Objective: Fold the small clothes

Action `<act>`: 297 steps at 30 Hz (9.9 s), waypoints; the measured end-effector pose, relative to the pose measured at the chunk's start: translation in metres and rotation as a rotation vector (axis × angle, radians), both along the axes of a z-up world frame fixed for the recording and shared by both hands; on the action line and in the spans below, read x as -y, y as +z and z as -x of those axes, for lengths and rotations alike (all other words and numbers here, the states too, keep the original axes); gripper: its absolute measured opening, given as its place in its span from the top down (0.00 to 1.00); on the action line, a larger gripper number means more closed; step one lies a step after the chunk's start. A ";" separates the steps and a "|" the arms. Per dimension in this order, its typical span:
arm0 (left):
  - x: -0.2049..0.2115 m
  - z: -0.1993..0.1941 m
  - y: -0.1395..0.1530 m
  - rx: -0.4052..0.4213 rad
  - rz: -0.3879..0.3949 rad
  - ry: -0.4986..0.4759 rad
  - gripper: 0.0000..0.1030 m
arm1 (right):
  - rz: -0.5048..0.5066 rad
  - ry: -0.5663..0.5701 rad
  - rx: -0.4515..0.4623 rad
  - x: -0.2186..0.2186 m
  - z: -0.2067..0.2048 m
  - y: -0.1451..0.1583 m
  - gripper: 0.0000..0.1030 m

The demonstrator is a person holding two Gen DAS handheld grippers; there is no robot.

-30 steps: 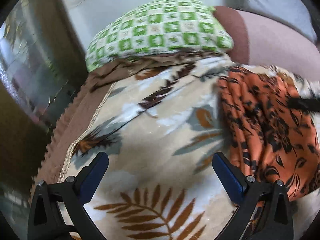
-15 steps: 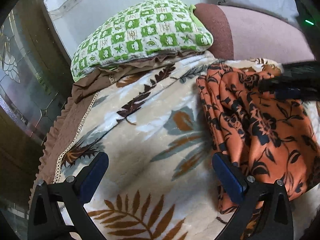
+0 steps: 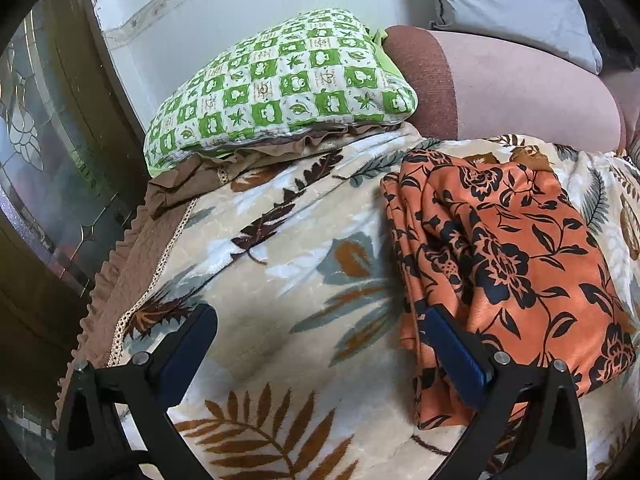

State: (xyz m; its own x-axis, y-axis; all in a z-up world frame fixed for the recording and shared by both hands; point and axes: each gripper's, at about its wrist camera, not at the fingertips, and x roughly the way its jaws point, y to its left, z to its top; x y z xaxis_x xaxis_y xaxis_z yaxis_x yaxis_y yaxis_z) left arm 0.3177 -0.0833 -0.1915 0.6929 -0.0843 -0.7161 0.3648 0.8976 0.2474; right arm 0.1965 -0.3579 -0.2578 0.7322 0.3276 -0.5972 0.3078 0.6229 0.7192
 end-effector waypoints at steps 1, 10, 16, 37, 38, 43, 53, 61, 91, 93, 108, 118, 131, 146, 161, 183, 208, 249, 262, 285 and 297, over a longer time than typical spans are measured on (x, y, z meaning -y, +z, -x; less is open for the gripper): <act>0.001 0.000 0.000 0.002 0.000 -0.002 0.00 | -0.036 -0.003 0.011 0.002 0.006 -0.005 0.34; 0.008 0.006 0.005 0.015 0.013 -0.031 0.00 | -0.170 -0.014 0.046 -0.001 0.019 -0.026 0.33; 0.009 0.006 0.004 0.007 0.012 -0.037 0.00 | -0.148 0.006 0.051 -0.012 0.012 -0.024 0.33; 0.017 0.010 -0.001 -0.007 -0.013 -0.072 0.00 | -0.173 0.032 0.056 -0.029 0.002 -0.031 0.32; 0.018 0.010 -0.002 -0.007 -0.015 -0.074 0.00 | -0.174 0.032 0.054 -0.029 0.002 -0.031 0.32; 0.019 0.010 -0.003 -0.008 -0.021 -0.078 0.00 | -0.186 0.025 0.055 -0.028 0.003 -0.035 0.32; 0.023 0.011 -0.006 -0.011 -0.028 -0.086 0.00 | -0.189 0.019 0.069 -0.023 0.003 -0.034 0.32; 0.024 0.010 -0.006 -0.022 -0.017 -0.090 0.00 | -0.215 0.009 0.083 -0.021 -0.003 -0.036 0.32; 0.043 0.012 -0.024 -0.087 -0.008 -0.126 0.00 | -0.285 -0.010 0.075 0.002 -0.028 -0.047 0.27; 0.043 0.012 -0.029 -0.097 -0.026 -0.121 0.00 | -0.283 -0.016 0.070 0.003 -0.027 -0.048 0.27; 0.042 0.014 -0.027 -0.088 -0.025 -0.127 0.00 | -0.264 -0.009 0.070 -0.005 -0.028 -0.040 0.27; 0.042 0.014 -0.028 -0.087 -0.024 -0.126 0.00 | -0.260 -0.013 0.067 -0.003 -0.027 -0.041 0.27; 0.041 0.013 -0.029 -0.090 -0.019 -0.123 0.00 | -0.242 -0.009 0.057 -0.004 -0.029 -0.042 0.27; 0.041 0.013 -0.029 -0.087 -0.020 -0.119 0.00 | -0.245 -0.012 0.044 -0.001 -0.023 -0.046 0.27; 0.019 -0.006 -0.017 -0.174 0.153 -0.063 0.00 | -0.216 0.003 0.001 0.005 -0.044 -0.055 0.25; 0.024 -0.022 -0.065 -0.479 0.378 -0.069 0.00 | -0.147 0.118 0.003 -0.034 -0.104 -0.062 0.20; 0.032 -0.008 -0.061 -0.442 0.480 -0.177 0.61 | -0.014 0.140 0.135 -0.052 -0.092 -0.039 0.61; 0.007 0.252 0.039 -0.121 0.232 -0.287 0.64 | 0.128 0.206 0.385 -0.065 0.188 0.071 0.63; 0.012 0.240 0.000 -0.209 0.222 -0.246 0.64 | 0.111 0.216 0.310 -0.066 0.174 0.034 0.63; 0.016 0.220 -0.042 -0.249 0.122 -0.139 0.33 | 0.192 0.104 0.069 -0.021 0.168 -0.012 0.42; 0.008 0.268 0.074 0.144 0.060 -0.139 0.25 | 0.567 -0.004 0.276 -0.047 0.256 0.122 0.33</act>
State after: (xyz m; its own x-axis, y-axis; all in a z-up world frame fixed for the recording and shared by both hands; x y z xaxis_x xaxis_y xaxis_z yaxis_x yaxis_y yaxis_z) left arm 0.0492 -0.0909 -0.1179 0.7667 -0.2253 -0.6012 0.4506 0.8559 0.2538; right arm -0.0597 -0.3113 -0.1360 0.8845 0.0122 -0.4664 0.1613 0.9300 0.3302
